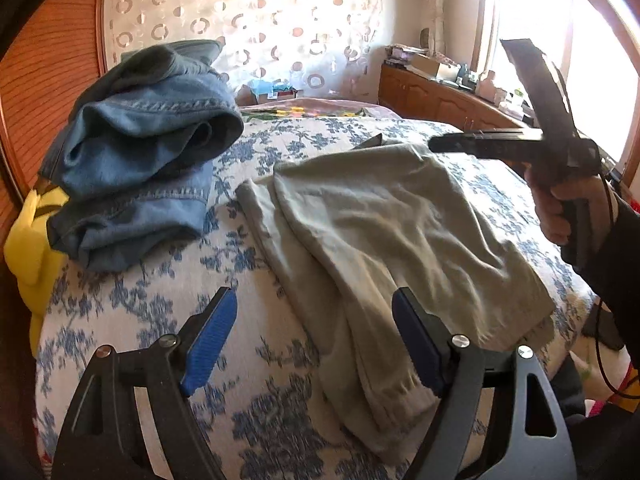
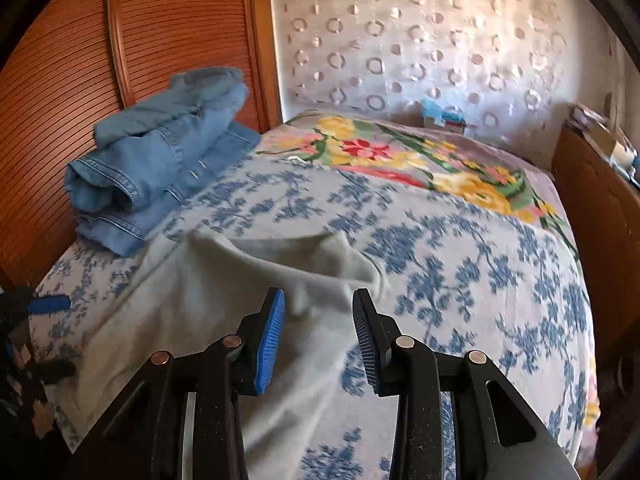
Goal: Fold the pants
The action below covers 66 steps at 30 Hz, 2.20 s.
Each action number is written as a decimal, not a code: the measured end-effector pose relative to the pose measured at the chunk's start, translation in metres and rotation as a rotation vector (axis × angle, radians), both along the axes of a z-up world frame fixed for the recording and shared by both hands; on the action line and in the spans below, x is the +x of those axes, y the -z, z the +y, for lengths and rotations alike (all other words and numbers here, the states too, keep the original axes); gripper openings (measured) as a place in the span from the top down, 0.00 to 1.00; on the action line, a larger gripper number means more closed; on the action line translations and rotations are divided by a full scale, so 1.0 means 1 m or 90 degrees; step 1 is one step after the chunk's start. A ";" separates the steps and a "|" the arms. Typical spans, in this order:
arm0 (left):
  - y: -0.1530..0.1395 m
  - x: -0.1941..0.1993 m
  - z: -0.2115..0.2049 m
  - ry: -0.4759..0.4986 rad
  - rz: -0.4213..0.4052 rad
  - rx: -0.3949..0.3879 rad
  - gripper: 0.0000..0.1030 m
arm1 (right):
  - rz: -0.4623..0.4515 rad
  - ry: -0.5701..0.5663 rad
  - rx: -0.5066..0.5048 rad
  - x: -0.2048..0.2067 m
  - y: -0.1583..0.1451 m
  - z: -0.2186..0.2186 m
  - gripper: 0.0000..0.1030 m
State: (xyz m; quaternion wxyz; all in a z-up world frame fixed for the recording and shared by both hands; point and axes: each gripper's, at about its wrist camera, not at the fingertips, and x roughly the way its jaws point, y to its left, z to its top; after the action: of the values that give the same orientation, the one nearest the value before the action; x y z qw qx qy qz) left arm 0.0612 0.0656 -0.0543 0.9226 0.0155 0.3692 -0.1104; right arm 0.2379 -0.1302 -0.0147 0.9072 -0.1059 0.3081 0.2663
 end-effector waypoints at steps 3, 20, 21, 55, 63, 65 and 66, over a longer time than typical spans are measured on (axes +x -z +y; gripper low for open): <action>-0.002 0.011 -0.002 -0.001 0.000 0.014 0.22 | 0.005 0.008 -0.002 0.002 0.002 -0.005 0.64; 0.006 0.082 -0.007 0.010 0.033 0.044 0.22 | 0.024 0.011 -0.017 0.013 0.003 -0.007 0.52; 0.007 0.087 -0.007 0.009 0.037 0.045 0.22 | 0.026 0.010 -0.015 0.015 0.003 -0.006 0.52; 0.014 0.126 0.003 0.020 0.052 0.019 0.94 | 0.013 -0.018 0.012 0.094 0.004 0.016 0.96; 0.005 0.113 0.006 0.017 0.036 0.007 0.98 | 0.020 0.006 0.001 0.093 0.013 0.019 0.96; 0.006 0.115 0.006 0.010 0.050 0.014 0.97 | 0.029 0.011 -0.001 0.095 0.015 0.019 0.93; 0.006 0.115 0.007 0.007 0.054 0.013 0.94 | 0.031 0.013 0.001 0.094 0.014 0.018 0.93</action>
State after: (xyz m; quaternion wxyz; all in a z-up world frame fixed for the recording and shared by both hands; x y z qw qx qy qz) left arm 0.1766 0.0722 -0.0600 0.9054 0.0226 0.4087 -0.1125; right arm 0.3322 -0.1122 -0.0288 0.9023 -0.0954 0.3308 0.2595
